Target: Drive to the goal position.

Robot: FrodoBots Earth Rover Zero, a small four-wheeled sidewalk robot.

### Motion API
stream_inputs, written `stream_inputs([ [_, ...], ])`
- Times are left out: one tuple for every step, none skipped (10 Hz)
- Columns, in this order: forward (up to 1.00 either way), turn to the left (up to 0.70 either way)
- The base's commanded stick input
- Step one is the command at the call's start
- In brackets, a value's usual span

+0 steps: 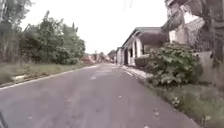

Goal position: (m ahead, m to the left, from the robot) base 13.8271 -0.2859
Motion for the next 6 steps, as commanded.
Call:
stream_inputs([
  [0.7,0.13],
  [0.7,0.16],
  [0.7,0.0],
  [0.7,0.0],
  [0.7,0.0],
  [0.7,0.0],
])
